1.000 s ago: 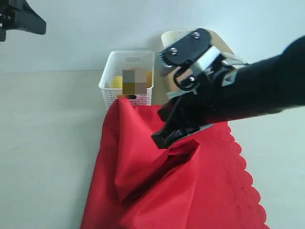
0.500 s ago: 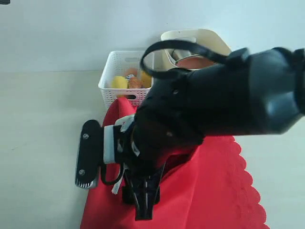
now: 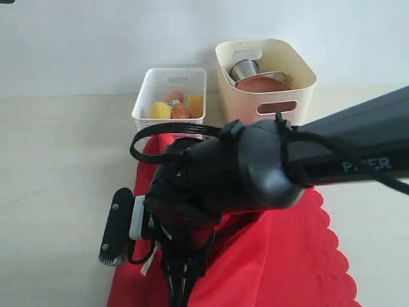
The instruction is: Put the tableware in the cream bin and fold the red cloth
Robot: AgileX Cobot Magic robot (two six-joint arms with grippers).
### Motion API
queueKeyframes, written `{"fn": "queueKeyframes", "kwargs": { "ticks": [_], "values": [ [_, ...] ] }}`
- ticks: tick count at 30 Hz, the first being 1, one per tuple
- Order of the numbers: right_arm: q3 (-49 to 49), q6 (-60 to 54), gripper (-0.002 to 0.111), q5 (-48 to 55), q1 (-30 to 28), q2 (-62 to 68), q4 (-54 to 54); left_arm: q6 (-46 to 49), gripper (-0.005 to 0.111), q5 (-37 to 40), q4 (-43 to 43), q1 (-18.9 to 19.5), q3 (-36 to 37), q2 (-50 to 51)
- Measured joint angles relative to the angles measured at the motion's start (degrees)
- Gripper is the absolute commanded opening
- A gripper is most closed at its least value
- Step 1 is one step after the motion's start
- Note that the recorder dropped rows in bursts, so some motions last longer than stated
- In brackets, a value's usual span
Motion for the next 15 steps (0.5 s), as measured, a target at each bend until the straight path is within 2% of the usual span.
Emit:
{"fn": "queueKeyframes", "kwargs": {
  "ticks": [2, 5, 10, 15],
  "values": [
    [-0.75, 6.20, 0.000, 1.47, 0.00, 0.00, -3.03, 0.00, 0.084, 0.00, -0.28, 0.00, 0.00, 0.00],
    [-1.83, 12.94, 0.000, 5.00, 0.00, -1.07, -5.87, 0.00, 0.084, 0.00, -0.42, 0.00, 0.00, 0.00],
    [-2.26, 16.54, 0.000, 9.66, -0.38, -5.42, -6.73, 0.00, 0.084, 0.10, -0.65, 0.00, 0.00, 0.00],
    [-2.30, 19.16, 0.000, 10.01, -4.17, -10.89, -6.23, 0.00, 0.084, 0.21, -0.84, 0.00, 0.00, 0.00]
  ]
}}
